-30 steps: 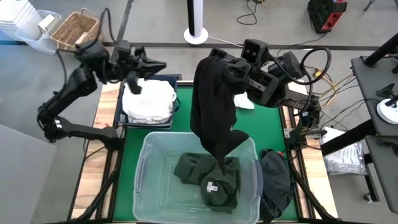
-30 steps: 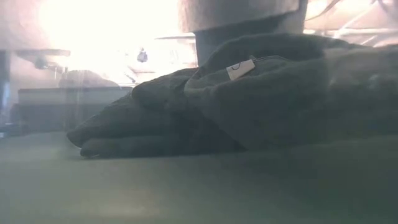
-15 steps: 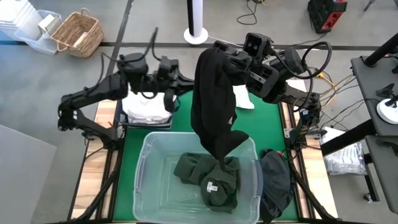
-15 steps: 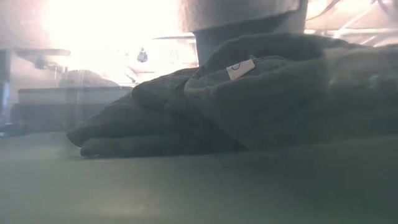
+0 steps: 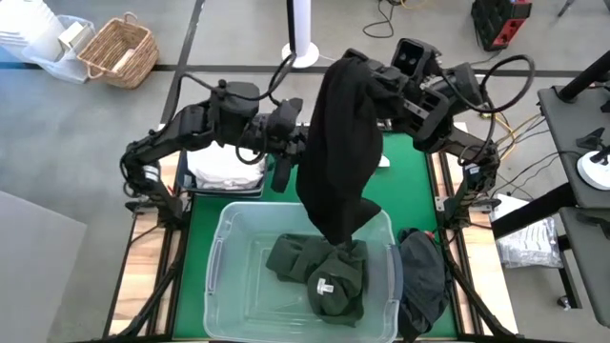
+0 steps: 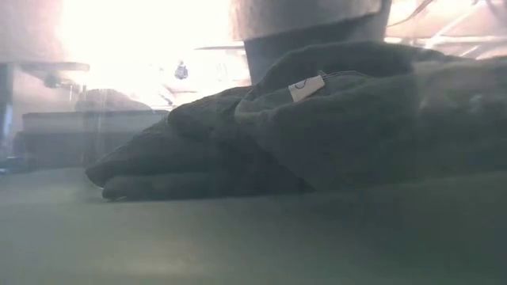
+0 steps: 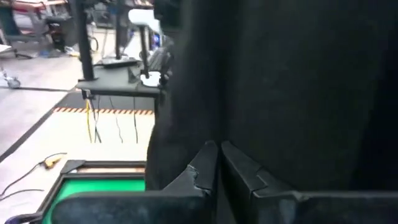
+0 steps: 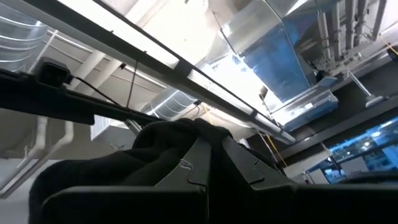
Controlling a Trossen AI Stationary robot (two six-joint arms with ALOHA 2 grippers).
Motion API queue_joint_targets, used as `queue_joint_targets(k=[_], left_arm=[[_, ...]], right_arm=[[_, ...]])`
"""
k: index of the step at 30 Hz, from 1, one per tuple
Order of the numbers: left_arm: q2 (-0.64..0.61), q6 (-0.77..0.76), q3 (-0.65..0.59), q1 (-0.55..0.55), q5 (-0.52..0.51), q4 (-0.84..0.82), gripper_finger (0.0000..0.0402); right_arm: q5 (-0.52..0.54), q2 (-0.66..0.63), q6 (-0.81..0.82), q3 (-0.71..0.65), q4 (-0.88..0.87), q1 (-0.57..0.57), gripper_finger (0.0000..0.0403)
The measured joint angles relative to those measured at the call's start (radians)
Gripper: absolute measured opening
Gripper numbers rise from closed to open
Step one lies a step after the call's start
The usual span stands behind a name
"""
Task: Sort clothes
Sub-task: Put the black shirt into the transparent laundry bin
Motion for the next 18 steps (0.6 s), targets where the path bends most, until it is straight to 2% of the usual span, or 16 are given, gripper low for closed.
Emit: queue_joint_targets(k=[3,10,18], left_arm=[[0.051,0.022,0.115,-0.027,0.003,-0.089,0.0000],[0.007,0.022,0.031,-0.058,0.036,-0.057,0.0000],[0.006,0.024,0.033,-0.109,0.257,-0.058,0.0000]], right_arm=[[0.000,-0.012,-0.020,0.000,-0.001,0.000,0.0012],[-0.001,-0.039,-0.077,0.000,-0.040,0.000,0.0012],[0.000,-0.048,-0.106,0.000,-0.056,-0.024,0.0012]])
